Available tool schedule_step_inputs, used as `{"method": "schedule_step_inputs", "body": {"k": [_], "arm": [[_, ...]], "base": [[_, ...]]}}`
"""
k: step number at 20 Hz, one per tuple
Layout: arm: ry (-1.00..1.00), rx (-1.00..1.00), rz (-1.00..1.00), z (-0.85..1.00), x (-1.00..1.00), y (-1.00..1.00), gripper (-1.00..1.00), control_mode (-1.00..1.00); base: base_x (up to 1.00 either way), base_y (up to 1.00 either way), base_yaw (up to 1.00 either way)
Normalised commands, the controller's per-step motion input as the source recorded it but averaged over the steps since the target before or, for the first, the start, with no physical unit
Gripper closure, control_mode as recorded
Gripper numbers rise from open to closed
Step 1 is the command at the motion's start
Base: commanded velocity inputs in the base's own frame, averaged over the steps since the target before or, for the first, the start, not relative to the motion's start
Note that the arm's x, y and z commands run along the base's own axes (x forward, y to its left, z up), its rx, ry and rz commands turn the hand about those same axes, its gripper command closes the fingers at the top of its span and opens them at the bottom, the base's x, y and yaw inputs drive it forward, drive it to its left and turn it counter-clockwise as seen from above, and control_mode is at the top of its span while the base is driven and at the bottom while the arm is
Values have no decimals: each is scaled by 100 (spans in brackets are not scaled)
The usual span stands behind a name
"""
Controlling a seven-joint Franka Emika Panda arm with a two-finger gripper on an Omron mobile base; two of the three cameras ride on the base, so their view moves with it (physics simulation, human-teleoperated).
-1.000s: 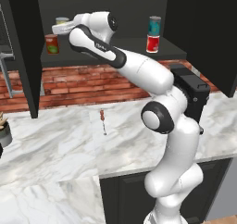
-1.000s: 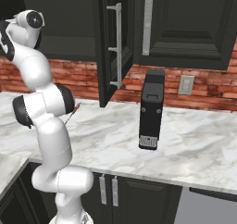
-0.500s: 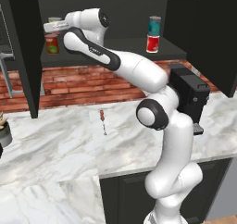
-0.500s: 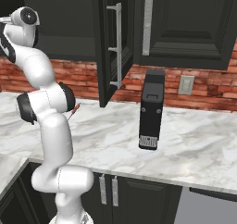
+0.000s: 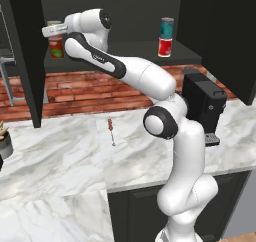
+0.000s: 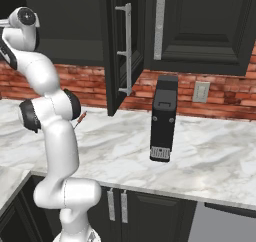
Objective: Stack two cans on top of the other two cans in the cabinet.
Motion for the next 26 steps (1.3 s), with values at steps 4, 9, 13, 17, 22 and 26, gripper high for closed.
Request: {"method": "schedule_step_inputs", "body": {"k": [4,9,13,17,22,26], "arm": [[0,-7,2,-18,21,0,100,-100],[0,-3,1,-2,21,0,100,-100],[0,-1,1,0,10,2,100,-100],[0,-1,0,0,1,7,100,-100],[0,0,0,-7,0,6,100,-100],[0,0,0,-14,0,4,100,-100]], "base": [[0,0,0],[0,0,0],[0,0,0],[0,0,0],[0,0,0],[0,0,0]]}}
